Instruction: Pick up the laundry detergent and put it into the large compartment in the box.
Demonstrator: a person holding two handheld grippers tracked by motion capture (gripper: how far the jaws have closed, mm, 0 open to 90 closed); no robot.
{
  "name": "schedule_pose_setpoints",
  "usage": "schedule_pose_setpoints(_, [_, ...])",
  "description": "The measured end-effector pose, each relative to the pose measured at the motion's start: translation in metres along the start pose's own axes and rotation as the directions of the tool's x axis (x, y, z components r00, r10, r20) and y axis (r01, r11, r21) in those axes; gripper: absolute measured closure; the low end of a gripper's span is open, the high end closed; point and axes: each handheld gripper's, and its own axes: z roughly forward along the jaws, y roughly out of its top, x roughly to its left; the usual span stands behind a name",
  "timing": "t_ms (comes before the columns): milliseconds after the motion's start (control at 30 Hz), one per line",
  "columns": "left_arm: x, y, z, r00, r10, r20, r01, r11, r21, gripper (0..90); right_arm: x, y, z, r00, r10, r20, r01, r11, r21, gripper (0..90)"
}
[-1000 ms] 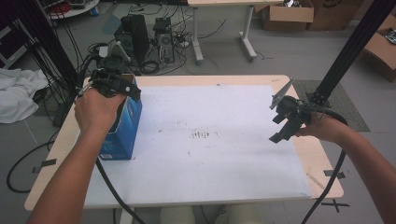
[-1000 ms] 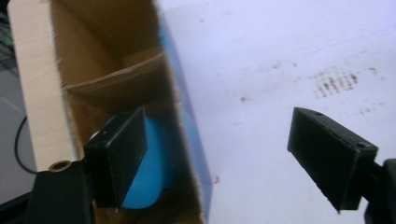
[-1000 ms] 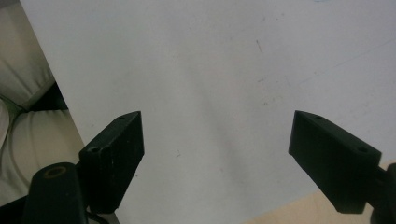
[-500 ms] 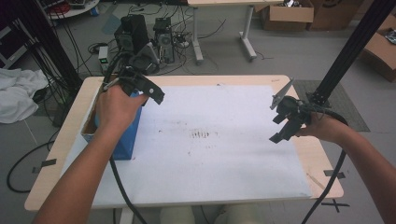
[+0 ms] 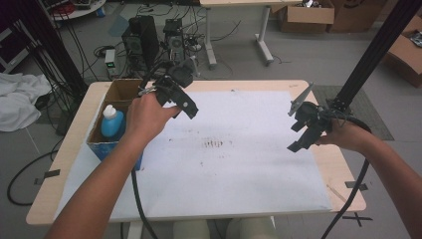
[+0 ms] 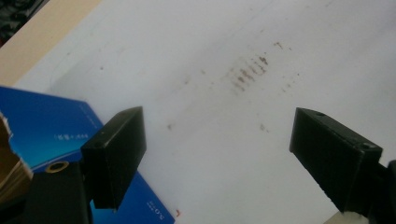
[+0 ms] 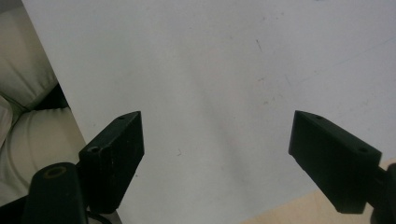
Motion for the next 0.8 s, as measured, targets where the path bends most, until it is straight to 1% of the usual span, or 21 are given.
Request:
schedule_pose_setpoints(33, [-0.003,0.002,0.003,0.9993,0.036,0.006,-0.036,0.9993,0.01,19.1,0.0,0.0,0.001,1.0,0.0,-0.001,0.0,1.0,0.002,18.1])
schedule_pose_setpoints(67, [-0.005,0.003,0.004,0.9985,0.054,0.011,-0.054,0.9983,0.021,19.1,0.0,0.001,0.001,1.0,0.0,-0.001,0.0,1.0,0.002,18.2])
schedule_pose_setpoints(200, [-0.012,0.007,0.011,0.9934,0.107,0.042,-0.108,0.9936,0.032,19.1,-0.001,0.002,0.002,1.0,-0.007,-0.004,0.007,1.0,0.002,18.2])
schedule_pose_setpoints(267, [-0.017,0.009,0.014,0.9889,0.137,0.058,-0.139,0.9897,0.035,19.1,-0.002,0.002,0.002,1.0,-0.003,-0.004,0.003,1.0,0.002,18.1])
schedule_pose_setpoints(333, [-0.022,0.011,0.017,0.983,0.171,0.067,-0.174,0.9837,0.045,19.2,-0.002,0.002,0.002,1.0,-0.004,-0.004,0.004,1.0,0.004,18.1])
schedule_pose_setpoints(400, [-0.027,0.012,0.019,0.9777,0.196,0.076,-0.199,0.9788,0.047,19.3,-0.002,0.003,0.003,1.0,0.0,-0.005,0.0,1.0,0.007,18.1])
schedule_pose_setpoints(533, [-0.033,0.015,0.023,0.9695,0.229,0.088,-0.233,0.9711,0.05,19.3,-0.002,0.004,0.003,1.0,-0.001,-0.007,0.001,1.0,0.011,18.2])
schedule_pose_setpoints(567, [-0.033,0.015,0.023,0.9695,0.229,0.088,-0.233,0.9711,0.05,19.3,-0.003,0.004,0.003,1.0,0.0,-0.008,0.001,1.0,0.011,18.1])
schedule_pose_setpoints(667, [-0.036,0.017,0.025,0.9651,0.245,0.092,-0.251,0.9667,0.052,19.3,-0.003,0.004,0.003,1.0,0.001,-0.008,-0.001,1.0,0.011,18.1])
schedule_pose_setpoints(700, [-0.038,0.017,0.026,0.9599,0.262,0.1,-0.268,0.962,0.052,19.3,-0.003,0.003,0.004,1.0,-0.003,-0.007,0.003,1.0,0.008,18.1])
schedule_pose_setpoints(767, [-0.04,0.018,0.027,0.9557,0.277,0.1,-0.283,0.9577,0.053,19.3,-0.003,0.003,0.003,1.0,0.001,-0.007,-0.001,1.0,0.008,18.1])
schedule_pose_setpoints(800, [-0.041,0.018,0.028,0.9518,0.288,0.106,-0.295,0.954,0.054,19.3,-0.003,0.003,0.004,1.0,-0.002,-0.006,0.002,1.0,0.006,18.2])
